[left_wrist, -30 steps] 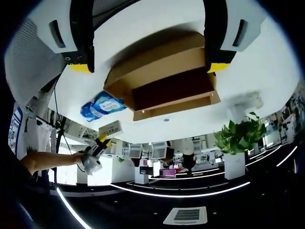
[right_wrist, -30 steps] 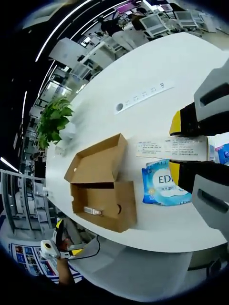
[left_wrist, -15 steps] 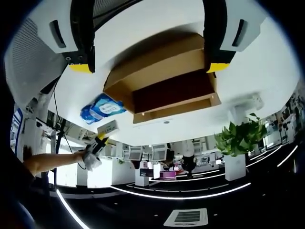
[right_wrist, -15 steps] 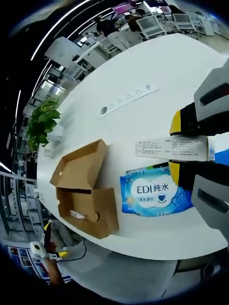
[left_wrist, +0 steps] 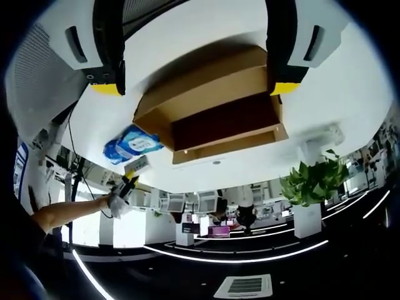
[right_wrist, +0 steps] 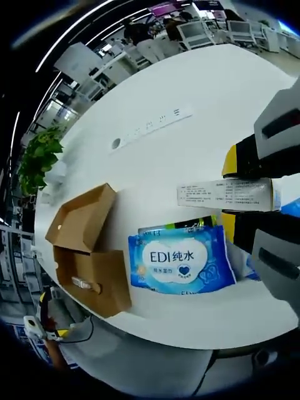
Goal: Operate the shoe box by opening the lid, removing the specified soft item, and placing it in the target area until the item is outside and the box remains undamaged.
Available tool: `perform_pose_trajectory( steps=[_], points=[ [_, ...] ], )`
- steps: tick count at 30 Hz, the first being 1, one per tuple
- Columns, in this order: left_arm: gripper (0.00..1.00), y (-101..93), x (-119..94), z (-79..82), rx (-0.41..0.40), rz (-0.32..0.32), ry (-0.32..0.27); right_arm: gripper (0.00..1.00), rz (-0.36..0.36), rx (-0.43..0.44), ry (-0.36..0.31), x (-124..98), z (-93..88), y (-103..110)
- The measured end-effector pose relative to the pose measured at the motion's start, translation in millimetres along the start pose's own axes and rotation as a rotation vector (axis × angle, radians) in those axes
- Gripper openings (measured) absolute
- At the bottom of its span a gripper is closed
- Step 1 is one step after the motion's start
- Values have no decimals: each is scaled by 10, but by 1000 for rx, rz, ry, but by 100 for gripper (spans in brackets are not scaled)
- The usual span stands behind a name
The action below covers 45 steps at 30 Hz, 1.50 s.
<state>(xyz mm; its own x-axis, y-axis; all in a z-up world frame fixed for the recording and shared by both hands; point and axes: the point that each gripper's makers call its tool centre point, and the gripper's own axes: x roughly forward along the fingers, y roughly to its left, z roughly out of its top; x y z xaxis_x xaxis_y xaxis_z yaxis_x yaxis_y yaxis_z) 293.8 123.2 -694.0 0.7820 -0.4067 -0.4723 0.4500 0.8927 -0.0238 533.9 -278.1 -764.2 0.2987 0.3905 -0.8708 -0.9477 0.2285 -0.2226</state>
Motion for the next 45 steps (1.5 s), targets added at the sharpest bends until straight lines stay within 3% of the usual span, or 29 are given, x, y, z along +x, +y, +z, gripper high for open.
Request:
perform_pose_trajectory(
  steps=[29,45],
  points=[
    [96,19,12,-27,3,6,16,15,24,-61,158,81,-615,9],
    [96,56,11,-51,5,13,23,15,44,-185,253,91,-970,8]
  ],
)
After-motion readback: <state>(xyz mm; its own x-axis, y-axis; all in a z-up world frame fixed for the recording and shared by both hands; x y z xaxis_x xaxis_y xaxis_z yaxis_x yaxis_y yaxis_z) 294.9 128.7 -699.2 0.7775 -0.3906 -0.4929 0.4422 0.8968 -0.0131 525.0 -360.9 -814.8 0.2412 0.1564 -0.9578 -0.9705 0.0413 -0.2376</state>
